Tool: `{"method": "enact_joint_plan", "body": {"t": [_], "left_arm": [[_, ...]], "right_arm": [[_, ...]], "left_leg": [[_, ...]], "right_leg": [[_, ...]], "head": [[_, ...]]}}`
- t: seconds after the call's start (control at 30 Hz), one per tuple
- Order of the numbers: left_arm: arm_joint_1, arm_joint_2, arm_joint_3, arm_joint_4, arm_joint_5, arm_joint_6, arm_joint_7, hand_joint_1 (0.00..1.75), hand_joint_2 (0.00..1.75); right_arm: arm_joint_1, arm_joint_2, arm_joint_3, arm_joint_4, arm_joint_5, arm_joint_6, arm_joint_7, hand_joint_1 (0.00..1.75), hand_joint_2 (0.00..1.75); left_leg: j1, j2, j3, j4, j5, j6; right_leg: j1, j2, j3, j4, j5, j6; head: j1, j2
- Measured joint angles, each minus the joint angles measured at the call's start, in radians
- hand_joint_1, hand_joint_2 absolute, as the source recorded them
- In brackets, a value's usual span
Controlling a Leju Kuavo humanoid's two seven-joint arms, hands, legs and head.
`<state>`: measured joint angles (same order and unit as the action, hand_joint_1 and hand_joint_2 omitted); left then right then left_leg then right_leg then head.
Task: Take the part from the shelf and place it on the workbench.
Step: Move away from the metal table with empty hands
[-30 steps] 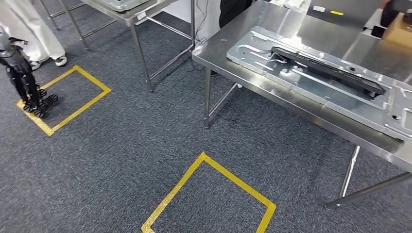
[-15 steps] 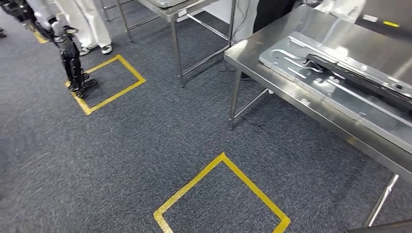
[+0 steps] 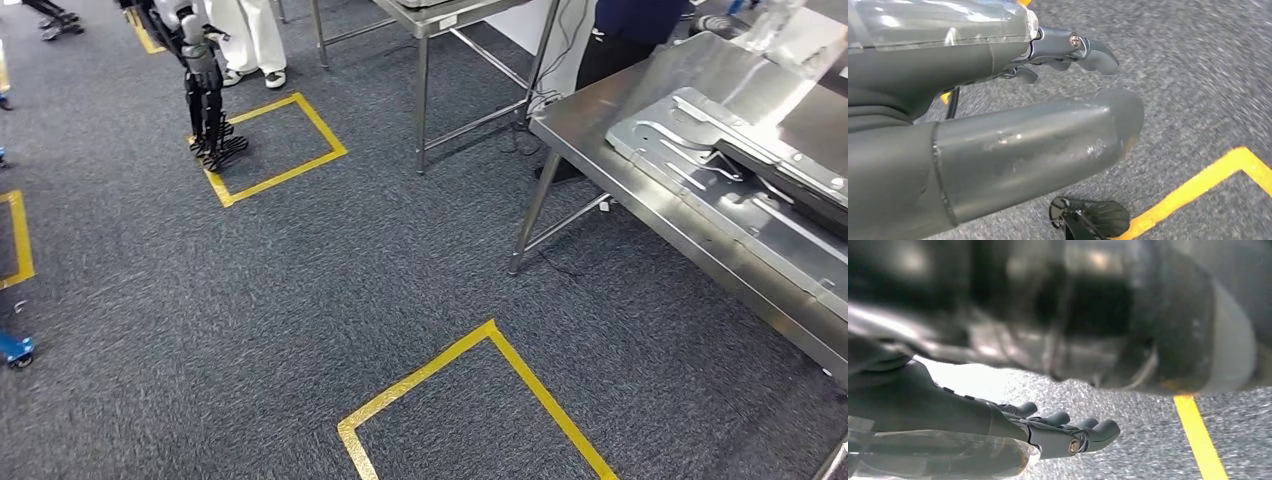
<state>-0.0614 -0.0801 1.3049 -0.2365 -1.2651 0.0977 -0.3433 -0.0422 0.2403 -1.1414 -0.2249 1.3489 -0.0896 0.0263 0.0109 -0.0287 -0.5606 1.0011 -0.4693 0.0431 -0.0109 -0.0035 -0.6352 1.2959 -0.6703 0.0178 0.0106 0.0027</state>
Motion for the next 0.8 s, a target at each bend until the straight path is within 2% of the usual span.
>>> {"method": "enact_joint_plan", "body": {"t": [0.03,0.07,0.13,0.17,0.2,0.27,0.3,0.33,0.37,0.4,0.43,0.47,0.5,0.53,0.57,0.6,0.67,0.7,0.73,0.8], "left_arm": [[0.001,0.000,0.000,0.000,0.001,0.000,0.000,0.00,0.00],[0.001,0.000,0.001,0.000,0.001,0.000,0.000,0.00,0.00],[0.000,-0.002,0.001,0.000,0.002,0.000,0.000,0.00,0.00],[-0.001,-0.002,0.001,0.000,0.002,0.000,0.000,0.00,0.00],[-0.001,-0.003,0.002,0.000,0.001,0.001,-0.001,0.00,0.00],[0.000,-0.003,0.004,0.000,0.001,0.003,-0.001,0.00,0.00],[0.001,-0.003,0.005,0.000,0.001,0.003,-0.001,0.00,0.00],[0.002,-0.003,0.006,0.000,0.001,0.003,-0.002,0.00,0.00],[0.001,-0.003,0.006,0.000,0.000,0.003,-0.002,0.00,0.00],[-0.001,-0.003,0.007,0.000,-0.001,0.002,-0.002,0.00,0.00],[-0.003,-0.003,0.007,0.000,-0.002,0.001,-0.002,0.00,0.00],[-0.005,-0.003,0.007,0.000,-0.003,-0.001,-0.002,0.00,0.00],[-0.005,-0.003,0.007,0.000,-0.004,-0.003,-0.004,0.00,0.00],[-0.004,-0.003,0.007,0.000,-0.004,-0.004,-0.006,0.00,0.00],[-0.003,-0.003,0.007,0.000,-0.005,-0.006,-0.010,0.00,0.00],[-0.002,-0.003,0.007,0.000,-0.005,-0.007,-0.014,0.00,0.00],[-0.005,-0.003,0.007,0.000,-0.008,-0.007,-0.020,0.00,0.00],[-0.007,-0.003,0.006,0.000,-0.010,-0.007,-0.021,0.00,0.00],[-0.007,-0.003,0.006,0.000,-0.012,-0.006,-0.022,0.00,0.00],[-0.003,-0.004,0.006,0.000,-0.015,-0.001,-0.022,0.00,0.00]], "right_arm": [[0.000,0.000,0.000,0.000,0.000,0.000,-0.001,0.00,0.00],[0.000,0.000,0.000,0.000,0.000,0.000,-0.002,0.00,0.00],[0.000,0.000,0.000,0.000,0.001,0.000,-0.005,0.00,0.00],[0.000,-0.001,0.000,0.000,0.001,0.000,-0.006,0.00,0.00],[0.000,-0.001,0.000,0.000,0.002,-0.001,-0.009,0.00,0.00],[-0.001,-0.001,0.000,0.000,0.003,-0.002,-0.012,0.00,0.00],[-0.001,-0.001,0.000,0.000,0.003,-0.003,-0.013,0.00,0.00],[-0.001,0.000,0.000,0.000,0.003,-0.004,-0.014,0.00,0.00],[-0.001,0.000,0.000,0.000,0.003,-0.004,-0.015,0.00,0.00],[0.000,0.001,0.000,0.000,0.003,-0.005,-0.015,0.00,0.00],[0.001,0.001,0.000,0.000,0.003,-0.005,-0.015,0.00,0.00],[0.002,0.001,0.000,0.000,0.003,-0.006,-0.015,0.00,0.00],[0.002,0.000,0.000,0.000,0.003,-0.006,-0.015,0.00,0.00],[0.002,0.000,0.000,0.000,0.003,-0.006,-0.015,0.00,0.00],[0.001,0.000,0.000,0.000,0.002,-0.006,-0.015,0.00,0.00],[0.001,0.000,0.000,0.000,0.001,-0.006,-0.015,0.00,0.00],[0.000,0.000,0.000,0.000,-0.001,-0.004,-0.011,0.00,0.00],[-0.001,0.000,-0.001,0.000,-0.002,-0.002,-0.009,0.00,0.00],[-0.001,0.000,-0.001,0.000,-0.004,-0.001,-0.006,0.00,0.00],[-0.003,0.000,-0.002,0.000,-0.010,0.000,-0.001,0.00,0.00]], "left_leg": [[-0.001,-0.012,0.000,0.002,0.000,0.000],[-0.001,-0.025,0.000,0.004,0.000,-0.001],[-0.002,-0.049,-0.002,0.009,0.000,-0.005],[-0.002,-0.059,-0.005,0.011,0.002,-0.010],[-0.001,-0.068,-0.009,0.011,0.004,-0.016],[0.001,-0.086,-0.015,0.008,0.009,-0.032],[0.001,-0.078,-0.018,0.012,0.006,-0.037],[0.000,-0.059,-0.026,0.027,-0.005,-0.041],[0.000,-0.033,-0.044,0.064,-0.030,-0.046],[0.000,-0.005,-0.070,0.121,-0.064,-0.050],[0.002,0.011,-0.101,0.188,-0.100,-0.055],[0.003,0.018,-0.130,0.253,-0.127,-0.061],[0.005,0.021,-0.146,0.290,-0.136,-0.064],[0.007,0.024,-0.141,0.287,-0.124,-0.067],[0.008,0.028,-0.116,0.244,-0.096,-0.068],[0.009,0.040,-0.075,0.172,-0.061,-0.068],[0.005,0.066,-0.007,0.048,-0.021,-0.060],[0.002,0.073,0.007,0.019,-0.016,-0.053],[-0.001,0.071,0.007,0.013,-0.018,-0.046],[-0.001,0.056,0.004,0.009,-0.013,-0.030]], "right_leg": [[0.000,0.002,0.011,-0.025,0.026,-0.003],[0.000,0.010,0.039,-0.085,0.067,-0.007],[0.000,0.050,0.099,-0.221,0.129,-0.017],[0.001,0.066,0.116,-0.264,0.143,-0.020],[0.002,0.075,0.121,-0.280,0.143,-0.023],[0.003,0.060,0.122,-0.288,0.147,-0.030],[0.001,0.049,0.125,-0.294,0.151,-0.036],[-0.001,0.038,0.128,-0.301,0.156,-0.042],[-0.003,0.025,0.130,-0.308,0.159,-0.048],[-0.001,0.012,0.130,-0.310,0.161,-0.051],[0.001,-0.001,0.129,-0.310,0.161,-0.053],[0.002,-0.016,0.128,-0.309,0.160,-0.053],[0.003,-0.029,0.127,-0.308,0.159,-0.053],[0.003,-0.041,0.127,-0.307,0.158,-0.052],[0.002,-0.052,0.128,-0.306,0.156,-0.050],[0.002,-0.062,0.130,-0.303,0.152,-0.046],[0.006,-0.078,0.132,-0.297,0.145,-0.036],[0.008,-0.084,0.133,-0.294,0.142,-0.031],[0.010,-0.090,0.133,-0.293,0.141,-0.025],[0.008,-0.092,0.135,-0.290,0.137,-0.014]], "head": [[0.000,0.000],[0.000,0.000],[0.000,0.000],[0.000,0.000],[0.000,0.000],[0.000,0.000],[0.000,0.000],[-0.001,0.000],[-0.001,0.000],[-0.001,0.000],[-0.002,0.000],[-0.002,0.000],[-0.002,0.000],[-0.002,0.000],[-0.002,0.000],[-0.002,0.000],[-0.002,0.000],[-0.001,0.000],[-0.001,0.000],[-0.001,0.000]]}}
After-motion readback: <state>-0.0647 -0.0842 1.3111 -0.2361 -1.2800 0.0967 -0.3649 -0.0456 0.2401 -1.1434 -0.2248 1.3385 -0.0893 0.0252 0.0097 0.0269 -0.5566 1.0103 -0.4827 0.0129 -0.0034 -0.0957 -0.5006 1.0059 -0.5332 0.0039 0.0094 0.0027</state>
